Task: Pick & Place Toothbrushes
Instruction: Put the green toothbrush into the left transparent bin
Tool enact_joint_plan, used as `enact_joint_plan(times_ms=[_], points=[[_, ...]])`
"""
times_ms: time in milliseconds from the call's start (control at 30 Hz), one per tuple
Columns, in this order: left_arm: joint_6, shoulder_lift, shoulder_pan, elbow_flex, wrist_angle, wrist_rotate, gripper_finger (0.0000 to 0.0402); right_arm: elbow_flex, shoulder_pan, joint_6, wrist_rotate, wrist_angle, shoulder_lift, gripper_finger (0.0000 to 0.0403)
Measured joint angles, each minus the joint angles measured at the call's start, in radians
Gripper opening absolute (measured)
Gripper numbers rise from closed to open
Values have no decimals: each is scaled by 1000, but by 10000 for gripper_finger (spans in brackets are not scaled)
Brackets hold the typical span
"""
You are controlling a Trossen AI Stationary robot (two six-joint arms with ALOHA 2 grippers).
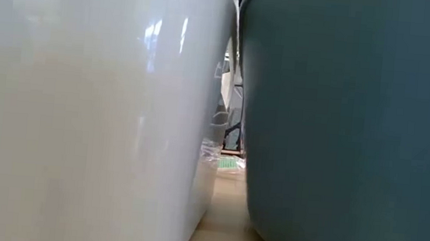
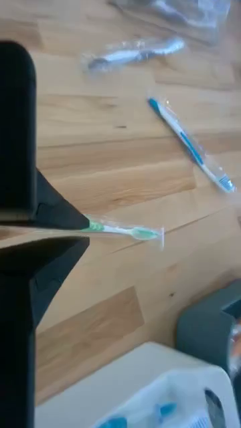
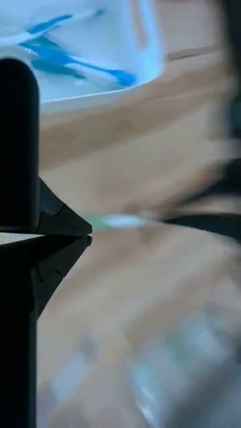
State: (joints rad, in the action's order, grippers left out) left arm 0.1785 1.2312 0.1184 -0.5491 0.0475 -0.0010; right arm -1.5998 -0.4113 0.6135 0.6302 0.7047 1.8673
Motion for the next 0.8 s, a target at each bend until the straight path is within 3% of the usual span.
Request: enact_joint_plan(times_ms=[133, 233, 533, 700, 800], points=[[24, 98, 2, -46, 23, -30, 58, 0, -88, -106, 267, 60, -113, 0], [24, 169, 9, -70, 38, -37, 92, 0, -133, -153, 369, 131, -194, 0], [68, 359, 46, -207, 69, -37, 183, 0, -188, -176, 419, 282, -391, 3], [21, 420, 36, -231, 63, -37, 203, 78, -255, -84, 397, 391, -428, 5], [-4, 444, 21, -228, 55, -38, 207, 137, -282, -66, 383, 342, -467, 5]])
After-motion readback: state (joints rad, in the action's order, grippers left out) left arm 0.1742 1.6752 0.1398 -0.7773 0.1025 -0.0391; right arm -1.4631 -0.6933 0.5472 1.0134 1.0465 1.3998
